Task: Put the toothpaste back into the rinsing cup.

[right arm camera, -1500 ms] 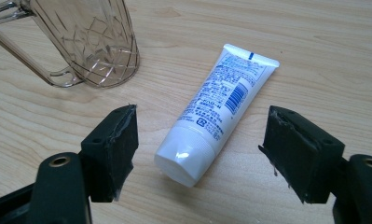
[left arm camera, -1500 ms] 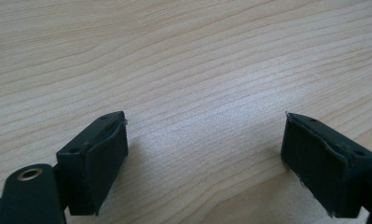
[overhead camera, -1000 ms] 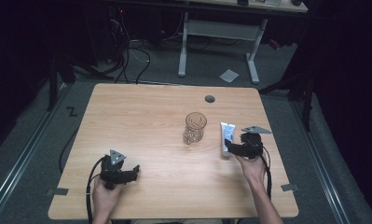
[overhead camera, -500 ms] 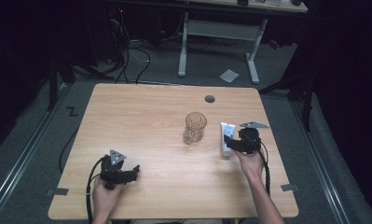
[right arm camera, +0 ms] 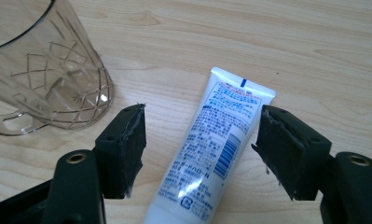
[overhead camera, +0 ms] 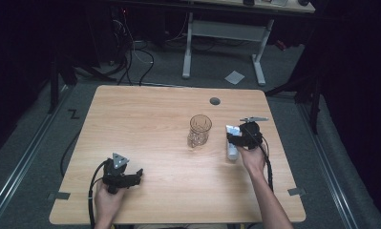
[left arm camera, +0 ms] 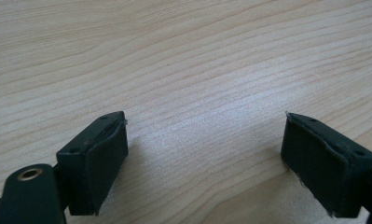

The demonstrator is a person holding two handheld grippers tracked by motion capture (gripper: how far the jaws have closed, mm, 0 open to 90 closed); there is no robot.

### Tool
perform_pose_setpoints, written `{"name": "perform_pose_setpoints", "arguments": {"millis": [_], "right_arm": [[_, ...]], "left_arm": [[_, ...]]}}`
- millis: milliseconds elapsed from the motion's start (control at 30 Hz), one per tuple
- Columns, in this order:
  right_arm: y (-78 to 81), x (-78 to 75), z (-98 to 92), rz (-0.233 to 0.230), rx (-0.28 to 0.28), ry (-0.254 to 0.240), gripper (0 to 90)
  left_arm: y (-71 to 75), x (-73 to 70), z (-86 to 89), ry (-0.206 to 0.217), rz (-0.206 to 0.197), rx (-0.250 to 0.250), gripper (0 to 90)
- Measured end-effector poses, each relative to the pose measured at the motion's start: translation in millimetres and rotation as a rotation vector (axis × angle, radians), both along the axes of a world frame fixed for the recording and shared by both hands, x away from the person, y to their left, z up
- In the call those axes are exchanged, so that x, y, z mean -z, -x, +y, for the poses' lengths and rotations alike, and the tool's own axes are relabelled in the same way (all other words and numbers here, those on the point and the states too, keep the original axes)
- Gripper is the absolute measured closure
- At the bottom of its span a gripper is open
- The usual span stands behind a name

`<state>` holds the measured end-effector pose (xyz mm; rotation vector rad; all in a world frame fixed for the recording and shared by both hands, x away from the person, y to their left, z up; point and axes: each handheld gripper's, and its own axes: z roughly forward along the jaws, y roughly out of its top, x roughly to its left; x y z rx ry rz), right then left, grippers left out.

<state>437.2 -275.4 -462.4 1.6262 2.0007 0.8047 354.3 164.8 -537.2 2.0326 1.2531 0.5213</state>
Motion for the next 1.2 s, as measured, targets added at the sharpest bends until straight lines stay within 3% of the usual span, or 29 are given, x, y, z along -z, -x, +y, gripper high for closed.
{"name": "perform_pose_setpoints", "arguments": {"millis": [433,533,767,1200], "right_arm": [[-24.6,12.2,2.0,0.084,0.054,-0.023,33.1],[-29.8,15.9,3.5,0.108,0.066,-0.016,33.1],[-38.0,23.4,7.1,0.137,0.084,0.052,33.8],[-51.6,35.2,5.5,0.188,0.109,0.064,33.3]], "left_arm": [[0.0,0.0,-0.1,0.000,0.000,0.000,14.8],[0.0,0.0,0.0,0.000,0.000,0.000,14.9],[0.0,0.0,0.1,0.000,0.000,0.001,14.9],[-0.1,0.0,-0.1,0.000,0.000,0.000,14.8]]}}
